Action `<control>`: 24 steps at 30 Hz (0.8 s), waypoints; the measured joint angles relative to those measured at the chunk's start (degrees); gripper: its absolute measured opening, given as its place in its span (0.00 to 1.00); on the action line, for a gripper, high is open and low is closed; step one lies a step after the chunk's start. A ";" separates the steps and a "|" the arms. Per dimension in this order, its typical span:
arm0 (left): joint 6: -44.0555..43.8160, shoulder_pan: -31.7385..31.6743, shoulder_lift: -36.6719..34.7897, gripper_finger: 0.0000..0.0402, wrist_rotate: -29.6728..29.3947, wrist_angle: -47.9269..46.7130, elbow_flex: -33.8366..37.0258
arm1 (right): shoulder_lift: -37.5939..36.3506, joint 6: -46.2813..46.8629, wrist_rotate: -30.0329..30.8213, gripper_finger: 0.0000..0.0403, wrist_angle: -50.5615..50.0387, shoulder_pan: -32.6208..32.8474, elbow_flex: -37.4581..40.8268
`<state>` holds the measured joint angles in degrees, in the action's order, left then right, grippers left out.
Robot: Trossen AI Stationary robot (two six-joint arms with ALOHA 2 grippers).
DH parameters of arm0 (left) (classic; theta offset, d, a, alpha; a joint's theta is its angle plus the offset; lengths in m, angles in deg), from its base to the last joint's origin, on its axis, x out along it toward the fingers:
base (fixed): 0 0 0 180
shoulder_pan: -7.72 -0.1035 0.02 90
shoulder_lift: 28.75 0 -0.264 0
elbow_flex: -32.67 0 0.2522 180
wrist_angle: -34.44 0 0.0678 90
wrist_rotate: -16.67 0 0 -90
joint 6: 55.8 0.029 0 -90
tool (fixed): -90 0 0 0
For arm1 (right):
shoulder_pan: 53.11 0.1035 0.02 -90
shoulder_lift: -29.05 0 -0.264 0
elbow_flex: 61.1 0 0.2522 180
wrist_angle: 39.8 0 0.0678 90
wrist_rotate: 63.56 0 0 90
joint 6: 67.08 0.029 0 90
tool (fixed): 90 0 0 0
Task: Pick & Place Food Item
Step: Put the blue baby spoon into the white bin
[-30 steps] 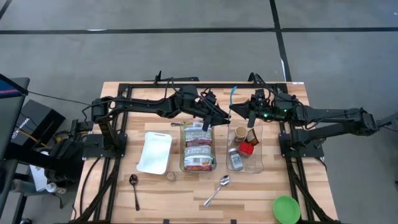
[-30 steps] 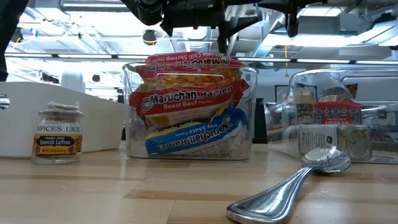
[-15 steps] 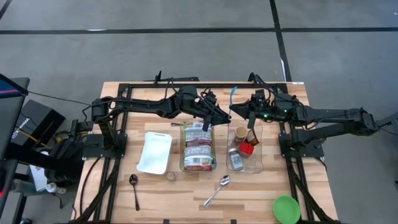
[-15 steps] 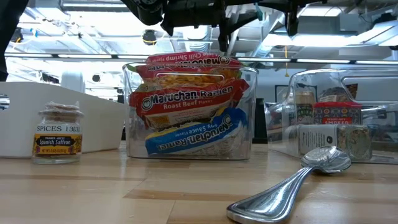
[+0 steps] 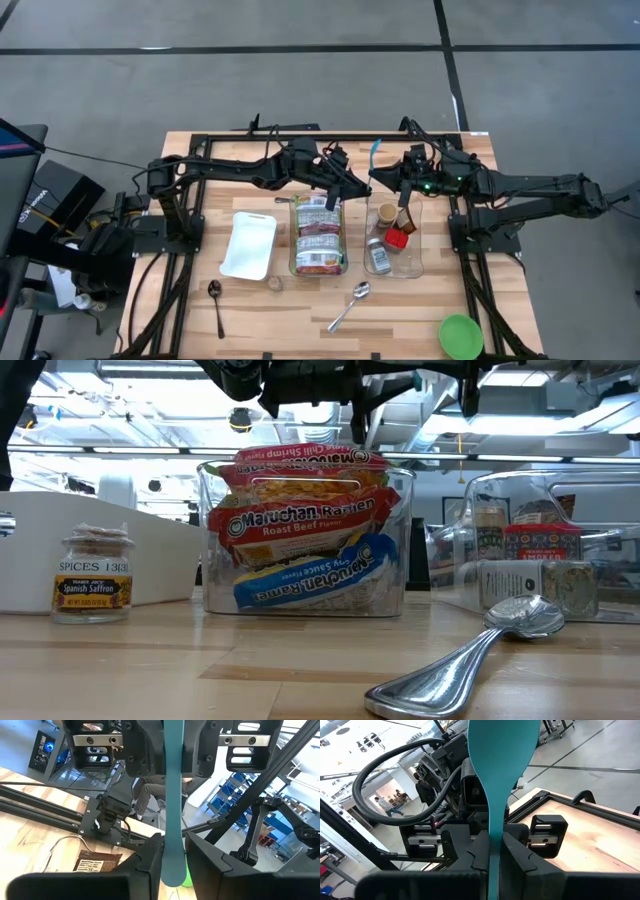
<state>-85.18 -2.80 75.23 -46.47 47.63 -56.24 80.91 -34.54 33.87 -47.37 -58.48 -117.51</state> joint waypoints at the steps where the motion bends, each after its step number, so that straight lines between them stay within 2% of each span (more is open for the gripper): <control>1: -0.01 0.00 0.00 0.19 -0.03 0.00 0.00 | 0.00 0.00 -0.02 0.04 0.00 0.00 0.00; 7: -0.06 -0.02 0.00 0.13 -0.01 -0.02 0.00 | 0.00 0.00 -0.02 0.04 -0.07 0.02 0.00; 24: -0.04 -0.02 0.00 0.13 0.10 -1.04 -0.02 | 0.02 -0.07 -0.07 0.09 -0.37 0.04 0.00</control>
<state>-85.23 -2.82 75.23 -46.37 46.59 -56.27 80.93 -34.61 33.80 -47.74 -58.43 -117.51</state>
